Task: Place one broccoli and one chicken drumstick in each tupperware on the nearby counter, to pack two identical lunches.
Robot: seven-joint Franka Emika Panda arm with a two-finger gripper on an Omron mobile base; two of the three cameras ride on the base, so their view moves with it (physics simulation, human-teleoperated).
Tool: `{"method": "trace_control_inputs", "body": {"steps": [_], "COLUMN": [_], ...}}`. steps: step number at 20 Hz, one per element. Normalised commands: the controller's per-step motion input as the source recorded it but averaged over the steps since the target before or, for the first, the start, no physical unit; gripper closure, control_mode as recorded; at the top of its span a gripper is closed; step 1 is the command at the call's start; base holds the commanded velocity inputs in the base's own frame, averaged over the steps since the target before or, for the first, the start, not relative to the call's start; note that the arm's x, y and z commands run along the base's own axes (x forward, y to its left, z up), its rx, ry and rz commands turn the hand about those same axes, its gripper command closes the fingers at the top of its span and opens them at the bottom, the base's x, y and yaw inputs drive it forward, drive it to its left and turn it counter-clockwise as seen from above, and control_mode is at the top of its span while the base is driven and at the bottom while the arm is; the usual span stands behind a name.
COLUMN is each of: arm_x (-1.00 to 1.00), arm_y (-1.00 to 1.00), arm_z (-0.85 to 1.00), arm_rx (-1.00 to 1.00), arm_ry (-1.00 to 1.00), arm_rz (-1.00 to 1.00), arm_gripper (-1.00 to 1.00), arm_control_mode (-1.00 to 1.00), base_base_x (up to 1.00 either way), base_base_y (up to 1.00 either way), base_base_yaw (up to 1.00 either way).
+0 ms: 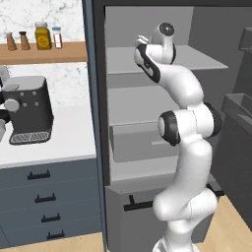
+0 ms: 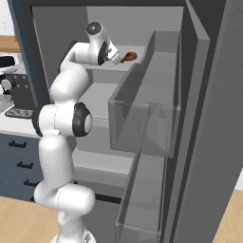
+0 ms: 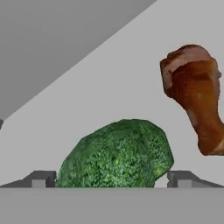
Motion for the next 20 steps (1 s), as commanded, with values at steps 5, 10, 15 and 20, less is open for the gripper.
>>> {"method": "trace_control_inputs", "body": {"steps": [5,10,15,20], "arm_x": [0.56,0.07,-0.39,-0.61], "arm_y": [0.0,-0.09,-0.07,0.0], "arm_z": [-0.02,-0.3,-0.54,-0.79], "arm_rx": [0.0,0.0,0.0,-0.02], "arm_ry": [0.0,0.0,-0.13,-0.27], "arm_rz": [0.0,0.0,0.0,-0.01], "arm_gripper": [1.0,1.0,1.0,1.0], "arm_control_mode": [-1.0,-1.0,-1.0,-1.0], "base_base_x": [0.0,0.0,0.0,0.0], "base_base_y": [0.0,0.0,0.0,0.0], "base_base_yaw": [0.0,0.0,0.0,0.0]}}
